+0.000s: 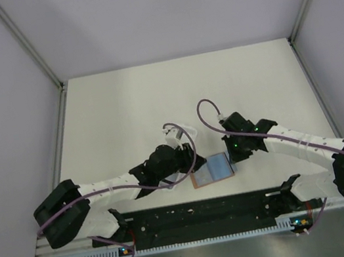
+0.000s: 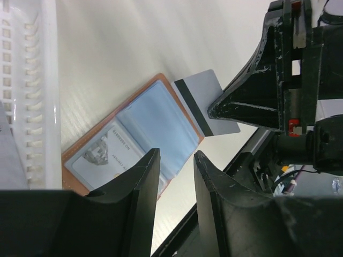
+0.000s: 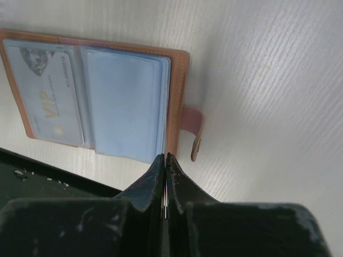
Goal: Put the credit cards into the card holder
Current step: Insert the credit card into the card holder.
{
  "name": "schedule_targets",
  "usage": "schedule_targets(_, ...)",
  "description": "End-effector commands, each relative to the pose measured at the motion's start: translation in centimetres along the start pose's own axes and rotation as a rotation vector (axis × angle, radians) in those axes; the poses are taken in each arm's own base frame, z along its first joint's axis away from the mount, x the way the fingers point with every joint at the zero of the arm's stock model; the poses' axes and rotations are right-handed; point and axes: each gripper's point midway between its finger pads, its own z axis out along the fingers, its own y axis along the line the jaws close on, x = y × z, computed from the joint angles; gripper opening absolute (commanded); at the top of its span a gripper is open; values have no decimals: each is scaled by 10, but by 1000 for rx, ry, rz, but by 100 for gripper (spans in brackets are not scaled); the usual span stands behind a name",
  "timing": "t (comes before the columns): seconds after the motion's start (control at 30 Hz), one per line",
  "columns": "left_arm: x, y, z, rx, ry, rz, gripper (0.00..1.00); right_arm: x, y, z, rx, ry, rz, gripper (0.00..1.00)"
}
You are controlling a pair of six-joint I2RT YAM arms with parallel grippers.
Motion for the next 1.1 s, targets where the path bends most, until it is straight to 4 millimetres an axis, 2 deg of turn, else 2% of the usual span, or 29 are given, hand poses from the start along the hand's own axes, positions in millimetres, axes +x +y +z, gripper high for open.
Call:
schedule_targets(0.0, -3, -7, 11, 11, -17, 35, 38, -14, -6, 12, 30, -60, -5, 0)
schedule_targets(0.03, -4, -2, 15, -20, -32, 46, 38, -14, -7, 15, 32, -64, -4, 0)
schedule_targets(0.2, 6, -4, 29, -62, -14, 88, 38, -11, -6, 21, 21, -66, 13, 0)
schedule_targets(0.43, 16, -20, 49, -65, -3, 106, 37, -2, -11, 25, 35, -46, 27, 0)
schedule_targets(0.57, 30, -21, 61, -82, 30, 117, 34, -1, -11, 25, 34, -46, 30, 0)
schedule_targets(0.77, 44, -8, 76, -121, 52, 94, 20, 0, -11, 25, 34, -42, 36, 0)
schedule_targets(0.83, 47, -8, 79, -118, 61, 91, 17, 2, -12, 26, 37, -39, 35, 0)
schedule_targets(0.97, 57, -1, 79, -129, 89, 81, 11, 4, -14, 27, 44, -36, 38, 0)
schedule_targets(1.03, 63, 7, 76, -150, 104, 73, 1, 6, -16, 28, 53, -32, 42, 0)
schedule_targets(1.07, 66, 14, 73, -174, 111, 70, 0, 6, -17, 28, 56, -34, 45, 0)
